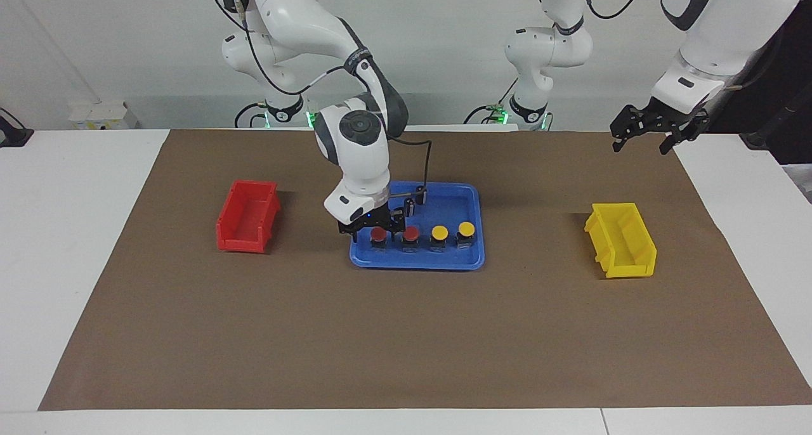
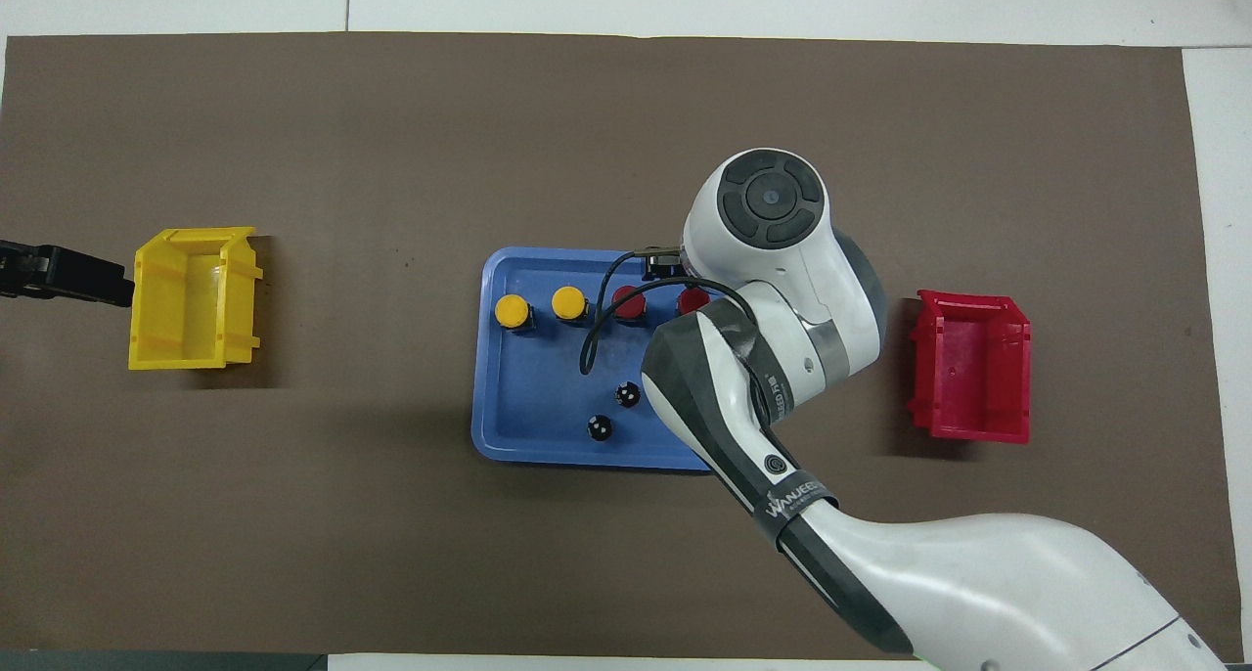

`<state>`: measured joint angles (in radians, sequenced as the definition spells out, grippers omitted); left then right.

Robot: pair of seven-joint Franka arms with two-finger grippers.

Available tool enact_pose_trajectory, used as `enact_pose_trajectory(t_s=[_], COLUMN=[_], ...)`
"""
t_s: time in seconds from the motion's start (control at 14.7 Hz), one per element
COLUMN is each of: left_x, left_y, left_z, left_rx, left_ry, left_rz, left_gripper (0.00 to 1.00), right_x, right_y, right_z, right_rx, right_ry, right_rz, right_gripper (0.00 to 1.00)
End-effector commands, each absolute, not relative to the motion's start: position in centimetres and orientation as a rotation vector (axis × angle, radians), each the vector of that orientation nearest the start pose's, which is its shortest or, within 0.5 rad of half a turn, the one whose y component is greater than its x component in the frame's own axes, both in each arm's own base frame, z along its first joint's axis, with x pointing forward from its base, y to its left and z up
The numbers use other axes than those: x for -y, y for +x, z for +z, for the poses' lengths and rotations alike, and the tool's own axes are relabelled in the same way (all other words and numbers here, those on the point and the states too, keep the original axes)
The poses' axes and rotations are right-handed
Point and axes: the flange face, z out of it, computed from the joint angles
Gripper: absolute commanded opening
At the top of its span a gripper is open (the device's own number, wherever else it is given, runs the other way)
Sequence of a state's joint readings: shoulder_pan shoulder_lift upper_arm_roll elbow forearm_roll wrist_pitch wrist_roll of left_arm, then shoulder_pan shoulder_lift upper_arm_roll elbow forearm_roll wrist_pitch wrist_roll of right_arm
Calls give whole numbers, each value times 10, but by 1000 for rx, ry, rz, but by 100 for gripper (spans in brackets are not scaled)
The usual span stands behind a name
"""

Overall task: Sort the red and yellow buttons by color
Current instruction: 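Reach into the blue tray and grasp a red button with the right gripper, then drop the red button in the red bin while the left gripper reaches the tray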

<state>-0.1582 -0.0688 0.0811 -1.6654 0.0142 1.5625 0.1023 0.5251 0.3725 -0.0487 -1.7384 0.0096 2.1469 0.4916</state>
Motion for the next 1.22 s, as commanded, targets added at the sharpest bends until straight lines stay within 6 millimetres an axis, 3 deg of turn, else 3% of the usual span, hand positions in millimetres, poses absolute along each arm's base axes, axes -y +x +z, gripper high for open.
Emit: enact_pose_trajectory(t_s=[0.0,0.27,0.41,0.61,0.75,0.82,0.88,1.02,1.09,1.16], left_x=[34,34,35,32,28,18,8,12,29,75], left_y=[523,523,523,517,512,512,512,516,518,515], left_z=[621,621,621,619,616,618,618,611,605,586], left_rx=[-291,-291,-296,-288,-272,-249,-230,-215,-188,-123], left_ry=[-3098,-3098,-3097,-3097,-3096,-3099,-3102,-3103,-3107,-3111], left_rz=[61,61,56,113,173,171,170,136,20,-43], left_gripper=[100,100,100,100,100,100,100,100,98,94], right_x=[-310,-312,-310,-310,-305,-297,-271,-205,-167,-127], right_y=[566,558,556,554,565,575,589,597,592,581], right_z=[358,348,348,347,367,390,422,473,480,484], right_rx=[-19,-19,-19,-21,-35,-40,-45,-21,-4,31], right_ry=[-3127,-3130,-3133,-3141,-3143,-3146,-3141,-3130,-3140,-3137], right_rz=[-85,-75,-68,-42,-36,-30,-20,-17,49,91], right_gripper=[78,71,61,27,22,22,22,22,22,22])
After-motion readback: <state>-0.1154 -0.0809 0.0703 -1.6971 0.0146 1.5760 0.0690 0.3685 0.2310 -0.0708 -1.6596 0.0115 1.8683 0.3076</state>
